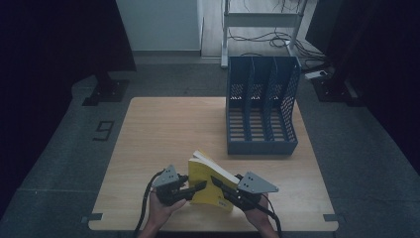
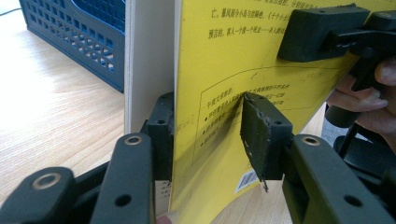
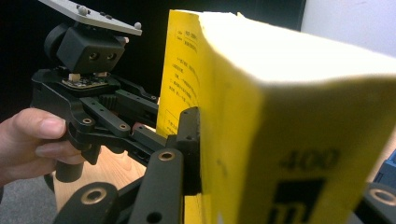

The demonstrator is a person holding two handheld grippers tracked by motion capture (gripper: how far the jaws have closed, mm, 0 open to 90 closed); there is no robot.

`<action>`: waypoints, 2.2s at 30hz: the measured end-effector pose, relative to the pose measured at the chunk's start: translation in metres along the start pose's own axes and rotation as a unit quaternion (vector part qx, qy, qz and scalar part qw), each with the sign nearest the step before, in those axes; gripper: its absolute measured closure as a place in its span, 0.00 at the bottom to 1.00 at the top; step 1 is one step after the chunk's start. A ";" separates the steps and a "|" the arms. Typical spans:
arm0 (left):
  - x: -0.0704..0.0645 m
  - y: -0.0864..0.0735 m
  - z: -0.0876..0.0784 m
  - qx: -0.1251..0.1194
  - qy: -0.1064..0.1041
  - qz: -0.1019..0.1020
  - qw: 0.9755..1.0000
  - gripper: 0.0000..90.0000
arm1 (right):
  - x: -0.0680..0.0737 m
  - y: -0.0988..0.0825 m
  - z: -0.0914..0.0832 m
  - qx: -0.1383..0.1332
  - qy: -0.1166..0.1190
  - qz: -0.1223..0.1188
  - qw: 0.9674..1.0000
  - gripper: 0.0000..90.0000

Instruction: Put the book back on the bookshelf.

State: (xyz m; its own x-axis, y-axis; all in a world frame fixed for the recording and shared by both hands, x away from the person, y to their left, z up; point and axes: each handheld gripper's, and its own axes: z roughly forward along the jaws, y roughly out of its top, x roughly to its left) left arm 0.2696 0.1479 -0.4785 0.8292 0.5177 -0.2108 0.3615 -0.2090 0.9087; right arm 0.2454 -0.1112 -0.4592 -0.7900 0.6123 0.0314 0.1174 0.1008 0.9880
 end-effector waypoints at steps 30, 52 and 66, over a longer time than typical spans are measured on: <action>-0.003 -0.001 0.007 0.008 0.008 0.012 1.000 0.55 | 0.003 0.007 -0.002 0.008 -0.002 -0.022 1.000 0.81; 0.011 -0.003 0.000 -0.003 0.060 -0.038 0.997 0.35 | 0.001 0.009 -0.009 -0.022 -0.022 0.006 1.000 0.82; 0.018 -0.007 0.007 0.034 0.060 -0.070 0.995 0.35 | -0.007 0.018 -0.025 -0.042 -0.055 0.007 0.998 0.82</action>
State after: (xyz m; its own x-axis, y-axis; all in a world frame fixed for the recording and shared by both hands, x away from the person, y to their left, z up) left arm 0.2847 0.1533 -0.4912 0.7130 0.6401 -0.2861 0.5021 -0.1814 0.8455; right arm 0.2378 -0.1329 -0.4376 -0.7178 0.6955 0.0336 0.0745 0.0287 0.9968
